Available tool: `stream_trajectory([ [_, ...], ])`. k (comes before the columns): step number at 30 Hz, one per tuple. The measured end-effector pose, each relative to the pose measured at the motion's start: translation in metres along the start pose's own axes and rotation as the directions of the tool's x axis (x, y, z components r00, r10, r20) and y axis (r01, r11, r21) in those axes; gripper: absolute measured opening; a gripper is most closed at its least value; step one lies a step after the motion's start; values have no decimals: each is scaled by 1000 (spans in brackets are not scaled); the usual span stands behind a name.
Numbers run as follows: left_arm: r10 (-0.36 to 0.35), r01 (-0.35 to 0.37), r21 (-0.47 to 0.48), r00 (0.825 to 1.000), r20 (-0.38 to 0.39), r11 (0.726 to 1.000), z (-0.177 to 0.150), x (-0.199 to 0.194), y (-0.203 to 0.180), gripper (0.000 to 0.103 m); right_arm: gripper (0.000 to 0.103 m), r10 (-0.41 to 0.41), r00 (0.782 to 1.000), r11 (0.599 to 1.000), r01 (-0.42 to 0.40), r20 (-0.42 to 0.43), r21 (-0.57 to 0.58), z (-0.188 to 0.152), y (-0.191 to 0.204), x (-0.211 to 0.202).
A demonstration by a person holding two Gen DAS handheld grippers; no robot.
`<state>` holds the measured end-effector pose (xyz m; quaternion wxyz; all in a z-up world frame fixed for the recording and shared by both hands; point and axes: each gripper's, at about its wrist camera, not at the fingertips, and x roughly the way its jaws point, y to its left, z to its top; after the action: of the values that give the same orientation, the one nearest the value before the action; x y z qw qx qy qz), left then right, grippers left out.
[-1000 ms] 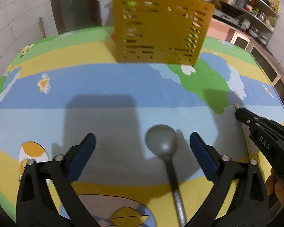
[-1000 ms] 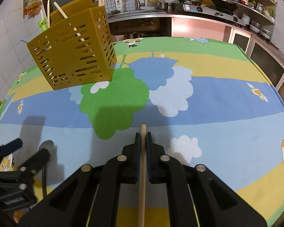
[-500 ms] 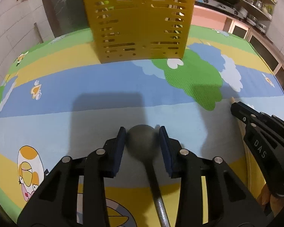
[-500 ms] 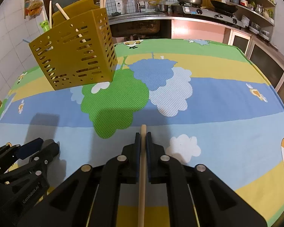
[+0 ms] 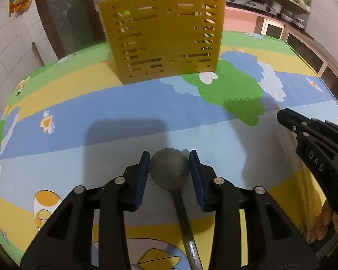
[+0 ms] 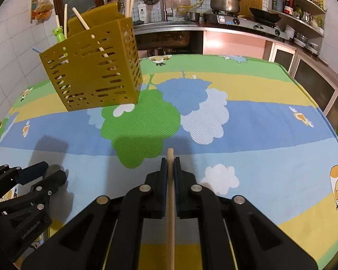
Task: Organize utensils
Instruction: 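Lift the grey spoon and chopstick and carry them over the holder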
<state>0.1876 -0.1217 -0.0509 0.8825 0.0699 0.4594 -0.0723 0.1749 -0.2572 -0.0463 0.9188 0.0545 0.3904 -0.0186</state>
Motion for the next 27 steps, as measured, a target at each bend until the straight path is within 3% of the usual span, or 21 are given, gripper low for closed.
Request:
stream_trajectory([
  [14, 7, -3, -29, 989, 147, 1000, 5, -40, 33, 35, 6, 30, 985, 999, -33, 171, 11, 21, 13, -47],
  [20, 1, 3, -20, 973, 231, 1000, 11, -62, 42, 35, 6, 52, 964, 998, -57, 261, 12, 33, 20, -68],
  [27, -11, 19, -23, 945, 326, 1000, 22, -82, 52, 35, 6, 90, 920, 995, -104, 382, 15, 45, 23, -91],
])
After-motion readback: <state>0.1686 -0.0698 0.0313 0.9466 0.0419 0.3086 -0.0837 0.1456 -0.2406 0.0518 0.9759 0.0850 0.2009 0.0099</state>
